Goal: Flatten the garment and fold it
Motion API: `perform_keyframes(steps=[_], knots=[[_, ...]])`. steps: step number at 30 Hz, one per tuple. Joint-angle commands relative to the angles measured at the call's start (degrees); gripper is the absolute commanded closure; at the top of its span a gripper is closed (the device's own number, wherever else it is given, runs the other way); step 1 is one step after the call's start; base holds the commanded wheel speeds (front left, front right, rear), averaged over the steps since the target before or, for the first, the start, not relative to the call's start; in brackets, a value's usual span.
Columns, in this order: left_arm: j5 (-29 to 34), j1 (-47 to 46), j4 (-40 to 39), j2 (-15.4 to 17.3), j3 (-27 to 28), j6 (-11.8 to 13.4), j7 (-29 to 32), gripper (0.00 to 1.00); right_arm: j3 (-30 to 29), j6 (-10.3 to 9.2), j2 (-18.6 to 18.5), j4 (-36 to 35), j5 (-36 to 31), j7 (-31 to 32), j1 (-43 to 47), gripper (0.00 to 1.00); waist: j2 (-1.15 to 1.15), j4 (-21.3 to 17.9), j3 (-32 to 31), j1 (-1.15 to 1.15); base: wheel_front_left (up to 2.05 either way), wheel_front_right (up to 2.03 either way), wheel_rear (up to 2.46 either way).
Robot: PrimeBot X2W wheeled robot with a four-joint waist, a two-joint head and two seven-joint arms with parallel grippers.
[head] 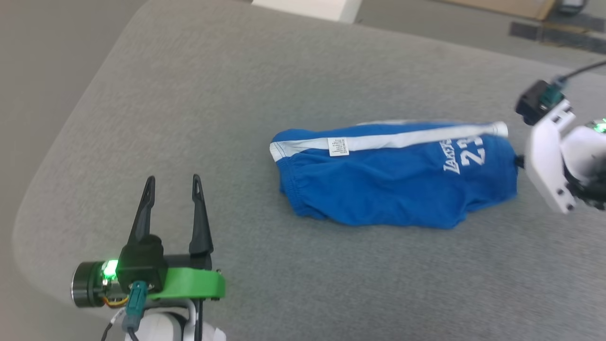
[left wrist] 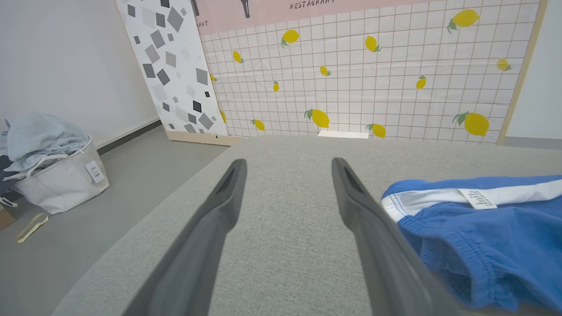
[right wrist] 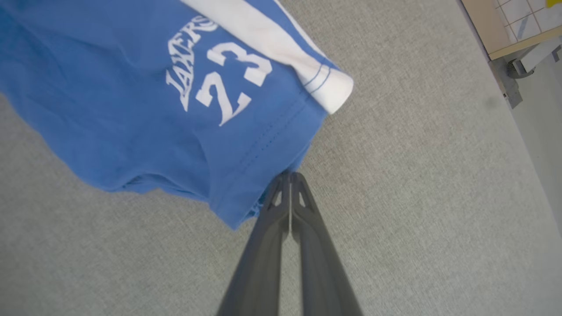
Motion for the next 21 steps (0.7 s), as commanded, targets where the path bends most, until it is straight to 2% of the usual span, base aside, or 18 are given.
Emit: perform_keyframes(steps=[1,11,17,21], knots=[[0.5,1.2,-0.1,0.3,0.3,-0.3,-0.2,0.00,0.1,-0.09,-1.6,-1.2,1.2,-0.8,1.9,1.00,0.00,-3.7,-3.5,0.00,0.00,0.00,0.00],[1.4,4.1,-0.6,2.1,1.3,-0.7,-0.2,0.00,-0.9,-0.09,-12.5,-9.7,5.9,-5.8,11.0,1.00,0.00,-10.7,-7.0,0.00,0.00,0.00,0.00],[2.6,4.5,-0.2,3.9,0.3,-1.4,-0.2,0.00,-2.2,-0.09,-18.7,-9.4,7.7,-6.5,16.2,1.00,0.00,-13.2,-7.7,0.00,0.00,0.00,0.00],[2.9,4.3,0.3,4.7,-0.3,-1.4,-0.2,0.00,-3.6,-0.09,-20.8,-7.4,9.2,-7.2,19.1,1.00,0.00,-13.7,-7.8,0.00,0.00,0.00,0.00]])
